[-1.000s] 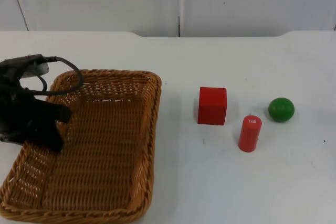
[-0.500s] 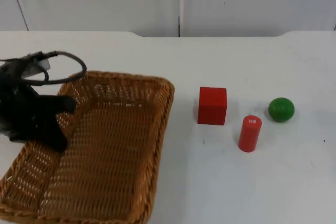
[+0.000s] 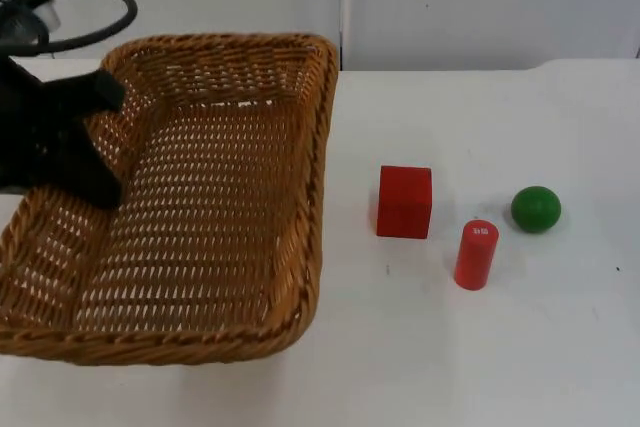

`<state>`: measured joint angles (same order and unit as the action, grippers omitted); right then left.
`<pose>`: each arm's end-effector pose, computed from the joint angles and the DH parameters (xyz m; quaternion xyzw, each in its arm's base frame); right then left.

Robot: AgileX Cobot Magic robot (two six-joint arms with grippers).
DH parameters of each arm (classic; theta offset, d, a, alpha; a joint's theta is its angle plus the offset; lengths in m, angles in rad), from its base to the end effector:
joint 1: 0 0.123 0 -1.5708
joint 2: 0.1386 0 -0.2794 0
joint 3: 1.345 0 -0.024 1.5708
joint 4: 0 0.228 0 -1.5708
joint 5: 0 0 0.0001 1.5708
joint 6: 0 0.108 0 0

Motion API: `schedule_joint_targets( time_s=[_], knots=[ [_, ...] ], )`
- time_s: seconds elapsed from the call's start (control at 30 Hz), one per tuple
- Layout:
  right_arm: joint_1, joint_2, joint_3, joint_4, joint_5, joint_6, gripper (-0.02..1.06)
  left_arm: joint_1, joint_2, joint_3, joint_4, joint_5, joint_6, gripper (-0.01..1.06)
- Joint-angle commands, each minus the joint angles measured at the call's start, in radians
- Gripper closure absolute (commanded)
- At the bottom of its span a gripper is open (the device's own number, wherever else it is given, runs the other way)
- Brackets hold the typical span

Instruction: Pick up the basket with the left hand and place the object to the left of the red cylinder into the basket with the right hand.

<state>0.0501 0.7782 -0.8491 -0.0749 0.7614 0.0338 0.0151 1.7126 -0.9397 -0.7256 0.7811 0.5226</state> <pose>0.1403 0.0014 0.3432 -0.0192 0.8845 -0.0160 0.4659 0.2930 -0.0461 0.1731 0.0033 0.9637 -0.2403 0.1166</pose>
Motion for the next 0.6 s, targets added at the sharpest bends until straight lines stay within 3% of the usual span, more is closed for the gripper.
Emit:
schedule_joint_targets(
  time_s=[0.0,0.1,0.33,0.57],
  knots=[
    [-0.006,0.001,-0.005,-0.002,-0.011,-0.001,-0.01,-0.002,-0.036,-0.003,0.043,0.038,-0.065,1.05],
    [-0.006,0.001,-0.005,-0.002,-0.011,-0.001,-0.01,-0.002,-0.068,-0.003,0.127,0.067,-0.138,1.05],
    [-0.006,0.001,-0.005,-0.002,-0.011,-0.001,-0.01,-0.002,-0.089,-0.003,0.127,0.123,-0.138,1.05],
    [-0.006,0.001,-0.005,-0.002,-0.011,-0.001,-0.01,-0.002,-0.089,-0.003,0.129,0.128,-0.147,1.05]
  ],
)
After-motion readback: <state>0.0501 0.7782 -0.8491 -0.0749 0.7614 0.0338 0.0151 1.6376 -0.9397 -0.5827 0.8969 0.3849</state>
